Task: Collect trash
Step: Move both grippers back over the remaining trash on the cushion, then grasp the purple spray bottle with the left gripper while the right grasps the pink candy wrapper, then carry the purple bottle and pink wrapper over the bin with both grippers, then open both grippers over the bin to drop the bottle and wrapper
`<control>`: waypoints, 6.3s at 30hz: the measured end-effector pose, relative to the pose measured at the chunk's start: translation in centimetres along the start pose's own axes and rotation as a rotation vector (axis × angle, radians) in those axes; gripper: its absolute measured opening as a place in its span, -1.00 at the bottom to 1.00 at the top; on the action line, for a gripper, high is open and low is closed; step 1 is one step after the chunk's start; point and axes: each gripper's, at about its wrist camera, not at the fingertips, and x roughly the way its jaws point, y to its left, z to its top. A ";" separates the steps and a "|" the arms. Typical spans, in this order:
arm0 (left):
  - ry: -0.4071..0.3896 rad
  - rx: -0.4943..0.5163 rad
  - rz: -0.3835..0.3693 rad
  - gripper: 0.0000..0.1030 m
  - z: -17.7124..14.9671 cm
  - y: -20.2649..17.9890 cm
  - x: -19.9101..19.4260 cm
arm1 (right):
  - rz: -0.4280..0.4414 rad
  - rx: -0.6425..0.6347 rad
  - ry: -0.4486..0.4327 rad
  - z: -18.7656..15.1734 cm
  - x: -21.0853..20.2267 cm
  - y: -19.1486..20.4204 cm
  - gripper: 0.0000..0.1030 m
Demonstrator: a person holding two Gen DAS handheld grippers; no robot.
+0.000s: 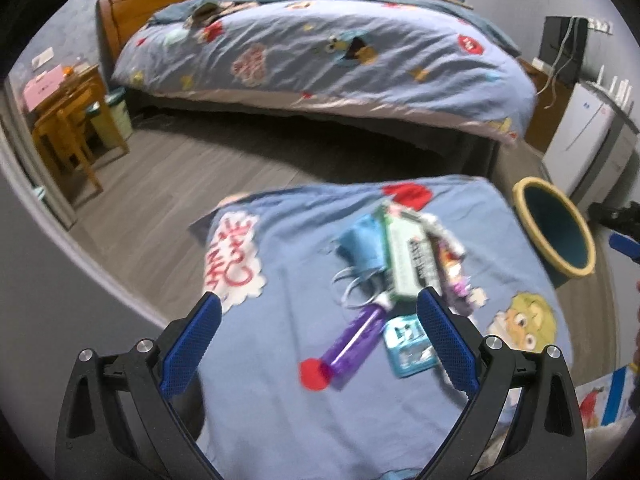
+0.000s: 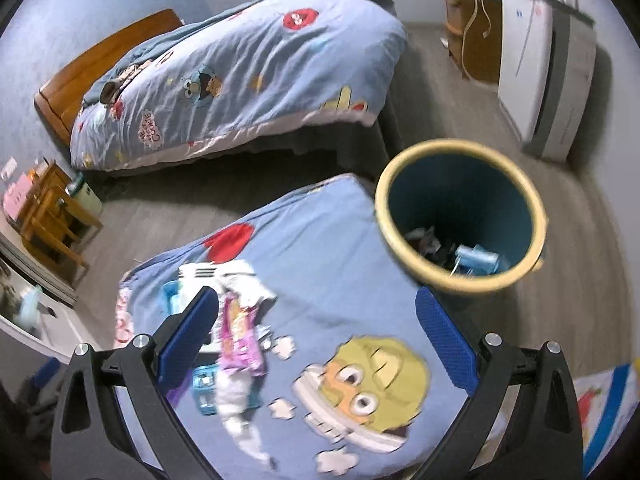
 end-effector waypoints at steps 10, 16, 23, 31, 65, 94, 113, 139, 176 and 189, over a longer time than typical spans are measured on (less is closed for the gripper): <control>0.078 -0.040 0.030 0.88 -1.4 2.3 2.3 | -0.020 -0.036 0.104 -4.1 2.8 2.3 0.89; 0.126 0.018 0.013 0.88 -1.9 1.1 4.0 | -0.032 -0.035 0.168 -6.6 4.8 3.0 0.88; 0.160 0.061 0.007 0.88 -2.1 -0.1 5.7 | -0.051 -0.069 0.197 -7.6 6.4 3.3 0.88; 0.202 0.143 -0.018 0.85 -2.2 -1.4 8.0 | 0.012 -0.097 0.245 -7.4 9.0 4.8 0.43; 0.355 0.233 -0.147 -0.24 -3.2 -2.4 13.6 | 0.064 -0.406 0.283 -7.0 14.4 10.8 -0.16; 0.139 0.193 -0.216 -0.36 -0.5 -2.3 6.7 | 0.155 -0.299 0.145 -1.8 4.1 8.9 -0.87; 0.008 0.227 -0.242 -0.36 2.5 -6.1 4.3 | 0.150 -0.279 0.087 3.3 1.7 4.1 -0.88; -0.013 0.404 -0.276 -0.36 5.0 -20.4 4.3 | 0.073 -0.059 0.039 7.6 2.0 -10.2 -0.87; 0.039 0.598 -0.347 -0.35 7.0 -39.5 13.4 | 0.074 0.221 0.026 8.2 6.0 -24.2 -0.87; 0.013 0.607 -0.337 -0.35 7.1 -40.6 15.6 | 0.091 0.257 0.029 8.4 7.3 -24.2 -0.85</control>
